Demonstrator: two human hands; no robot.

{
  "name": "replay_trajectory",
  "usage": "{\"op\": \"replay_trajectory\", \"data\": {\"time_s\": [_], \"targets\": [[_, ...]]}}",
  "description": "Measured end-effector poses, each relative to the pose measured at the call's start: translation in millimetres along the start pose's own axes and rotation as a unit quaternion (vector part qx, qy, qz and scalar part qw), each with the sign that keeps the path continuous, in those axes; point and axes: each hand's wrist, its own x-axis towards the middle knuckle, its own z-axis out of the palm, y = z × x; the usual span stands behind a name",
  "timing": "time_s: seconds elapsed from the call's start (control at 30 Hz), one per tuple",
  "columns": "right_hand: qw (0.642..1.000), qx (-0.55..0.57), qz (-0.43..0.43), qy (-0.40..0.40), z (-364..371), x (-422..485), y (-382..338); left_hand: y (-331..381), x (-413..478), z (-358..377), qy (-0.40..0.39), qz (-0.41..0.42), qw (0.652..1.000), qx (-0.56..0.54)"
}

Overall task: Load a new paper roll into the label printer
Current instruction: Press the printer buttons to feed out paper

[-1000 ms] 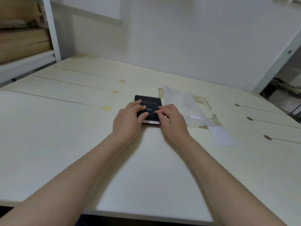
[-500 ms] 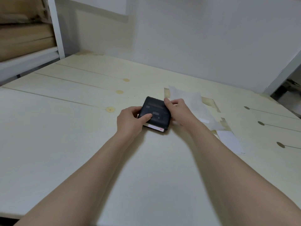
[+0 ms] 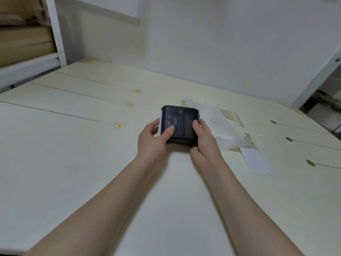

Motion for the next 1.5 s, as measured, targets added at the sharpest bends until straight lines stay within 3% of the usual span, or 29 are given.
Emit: {"op": "replay_trajectory", "data": {"time_s": [0.13, 0.23, 0.57, 0.73, 1.03, 1.17, 1.33, 1.4, 1.5], "targets": [[0.989, -0.045, -0.003, -0.139, -9, -18, -18, 7, 11, -12, -0.01, -0.029, 0.986, -0.165], [0.988, -0.06, 0.014, -0.144, -10, -31, -29, 13, 11, -15, -0.017, -0.076, 0.974, -0.214], [0.978, -0.037, -0.029, -0.203, -22, -49, -26, 13, 5, -9, -0.04, 0.037, 0.993, -0.101], [0.98, -0.02, -0.057, -0.188, -15, -54, -24, 18, 1, 0, 0.032, 0.094, 0.99, -0.096], [0.986, -0.06, -0.062, -0.144, 1, -45, -23, 25, 7, -6, 0.066, 0.067, 0.99, -0.105], [0.996, 0.0, -0.003, -0.084, 7, -40, -14, 18, 7, -2, 0.071, 0.025, 0.99, -0.123], [0.992, -0.023, 0.065, -0.11, 7, -46, -8, 9, 6, -3, 0.092, -0.051, 0.985, -0.139], [0.992, -0.034, 0.061, -0.11, 10, -47, -10, 8, 9, -8, 0.068, -0.081, 0.984, -0.147], [0.996, -0.013, 0.068, -0.05, 12, -44, -19, 17, 9, -16, 0.011, -0.103, 0.982, -0.16]]}}
